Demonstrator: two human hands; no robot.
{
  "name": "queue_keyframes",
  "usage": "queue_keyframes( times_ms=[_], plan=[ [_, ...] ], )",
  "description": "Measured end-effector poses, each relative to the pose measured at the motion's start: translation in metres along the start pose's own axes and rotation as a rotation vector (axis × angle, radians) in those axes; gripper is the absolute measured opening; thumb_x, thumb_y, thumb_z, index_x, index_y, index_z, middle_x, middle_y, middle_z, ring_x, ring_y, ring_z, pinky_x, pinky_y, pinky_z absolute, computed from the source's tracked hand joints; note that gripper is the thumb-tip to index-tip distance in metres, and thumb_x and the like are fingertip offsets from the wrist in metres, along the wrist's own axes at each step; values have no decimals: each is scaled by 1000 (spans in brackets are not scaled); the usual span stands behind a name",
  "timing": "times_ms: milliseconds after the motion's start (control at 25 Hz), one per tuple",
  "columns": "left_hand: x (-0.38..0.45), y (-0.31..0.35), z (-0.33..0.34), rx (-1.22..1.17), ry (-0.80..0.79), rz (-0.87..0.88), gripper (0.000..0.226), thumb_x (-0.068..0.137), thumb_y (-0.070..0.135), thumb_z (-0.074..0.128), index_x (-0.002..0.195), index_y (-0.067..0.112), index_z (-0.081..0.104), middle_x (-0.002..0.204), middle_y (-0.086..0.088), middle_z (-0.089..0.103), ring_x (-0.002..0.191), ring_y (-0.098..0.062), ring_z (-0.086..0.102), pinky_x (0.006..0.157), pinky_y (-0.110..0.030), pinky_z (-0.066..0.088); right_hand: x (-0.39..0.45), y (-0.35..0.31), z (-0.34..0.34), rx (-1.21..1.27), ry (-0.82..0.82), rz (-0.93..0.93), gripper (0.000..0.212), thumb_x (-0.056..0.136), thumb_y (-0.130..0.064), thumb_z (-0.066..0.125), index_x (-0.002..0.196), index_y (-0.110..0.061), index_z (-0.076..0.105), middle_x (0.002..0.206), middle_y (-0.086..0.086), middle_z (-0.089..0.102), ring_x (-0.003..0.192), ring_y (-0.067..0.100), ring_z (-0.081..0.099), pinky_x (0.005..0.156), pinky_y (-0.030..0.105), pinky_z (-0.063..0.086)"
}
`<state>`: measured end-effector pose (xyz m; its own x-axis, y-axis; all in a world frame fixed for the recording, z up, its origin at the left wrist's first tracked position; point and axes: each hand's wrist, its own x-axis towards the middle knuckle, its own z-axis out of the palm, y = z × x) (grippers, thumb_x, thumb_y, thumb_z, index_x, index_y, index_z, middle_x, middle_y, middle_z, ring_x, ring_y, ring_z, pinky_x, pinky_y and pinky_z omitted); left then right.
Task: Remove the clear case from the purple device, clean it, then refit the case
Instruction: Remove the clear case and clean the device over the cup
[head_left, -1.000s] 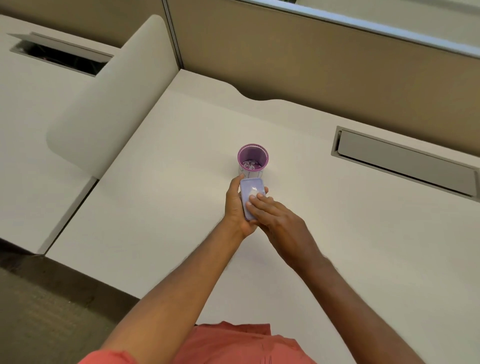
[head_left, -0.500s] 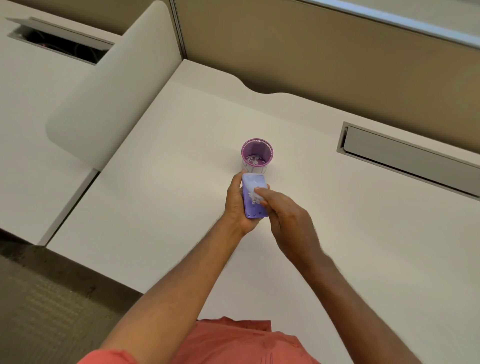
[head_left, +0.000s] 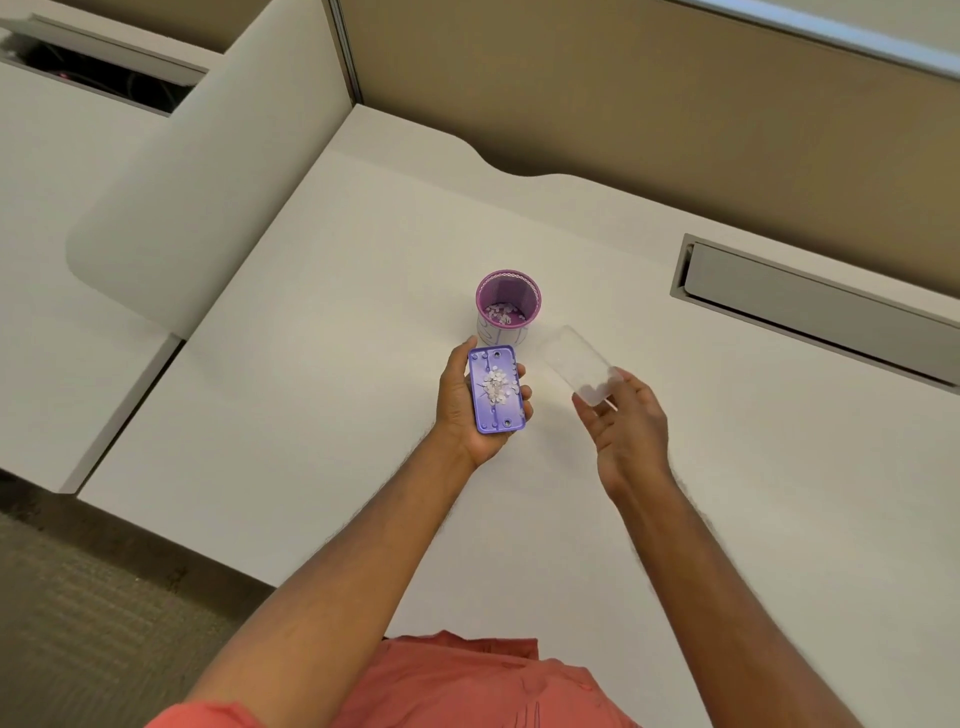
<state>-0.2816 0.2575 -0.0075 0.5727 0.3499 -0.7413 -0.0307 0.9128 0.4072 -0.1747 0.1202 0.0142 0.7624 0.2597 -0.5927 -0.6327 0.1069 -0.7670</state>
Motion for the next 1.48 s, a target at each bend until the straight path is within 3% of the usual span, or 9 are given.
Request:
queue_keyframes(
  times_ms=[280, 520, 680, 840, 1040, 1160, 1280, 1400, 1480],
  plan=[
    [5, 3, -6, -29, 8, -1, 49, 91, 61, 53, 85, 17, 74, 73, -2, 72, 60, -21, 64, 58, -26, 56, 17, 45, -27, -221, 42, 182, 27, 98, -8, 66, 124, -6, 62, 105, 13, 70, 84, 20, 70, 78, 27, 58],
    [9, 5, -7, -38, 8, -2, 48, 92, 61, 53, 91, 16, 72, 74, -3, 72, 60, -19, 64, 58, -26, 57, 10, 48, -36, -345, 16, 155, 41, 100, -7, 63, 140, 0, 56, 123, 10, 68, 101, 23, 70, 94, 31, 55],
    [12, 7, -5, -91, 4, 24, 45, 92, 57, 57, 92, 14, 71, 74, -6, 72, 62, -21, 69, 65, -30, 61, -3, 25, -16, -437, -54, 41, 24, 102, -13, 60, 124, -8, 66, 116, 11, 69, 91, 20, 70, 86, 31, 58],
    [14, 11, 1, -102, -58, 54, 52, 96, 57, 51, 105, 10, 72, 95, -12, 79, 86, -30, 78, 85, -41, 62, -17, -5, 34, -521, -214, -168, 11, 98, -24, 63, 103, -21, 72, 95, -5, 75, 78, 8, 72, 71, 20, 58],
    [14, 21, 11, -81, -85, 95, 45, 96, 56, 52, 93, 16, 74, 83, -6, 75, 70, -21, 71, 69, -32, 62, -11, -16, 75, -630, -387, -93, 22, 101, -27, 61, 111, -10, 70, 103, 9, 79, 83, 15, 73, 79, 29, 62],
    [15, 28, 15, -105, -92, 96, 45, 96, 52, 54, 85, 17, 79, 80, -5, 74, 66, -20, 70, 65, -30, 62, -3, -16, 82, -598, -406, -44, 22, 101, -23, 62, 106, -3, 71, 92, 8, 79, 72, 11, 72, 67, 22, 60],
    [18, 32, 19, -96, -72, 99, 43, 98, 51, 53, 103, 14, 76, 90, -7, 75, 72, -20, 72, 69, -32, 63, 5, -17, 89, -594, -398, -33, 22, 98, -23, 68, 104, -2, 72, 87, 5, 78, 68, 10, 72, 66, 23, 59],
    [21, 33, 24, -79, -77, 110, 51, 99, 51, 51, 130, 11, 63, 109, -10, 71, 90, -23, 69, 85, -38, 57, 11, -19, 97, -612, -368, -42, 18, 97, -23, 69, 99, -6, 73, 89, 8, 77, 72, 14, 70, 72, 30, 56],
    [23, 36, 27, -81, -87, 115, 52, 100, 51, 50, 132, 12, 62, 110, -10, 71, 92, -23, 69, 85, -39, 57, 15, -22, 100, -623, -371, -46, 13, 97, -22, 68, 95, -10, 72, 90, 8, 77, 73, 15, 70, 74, 33, 57]
  ],
)
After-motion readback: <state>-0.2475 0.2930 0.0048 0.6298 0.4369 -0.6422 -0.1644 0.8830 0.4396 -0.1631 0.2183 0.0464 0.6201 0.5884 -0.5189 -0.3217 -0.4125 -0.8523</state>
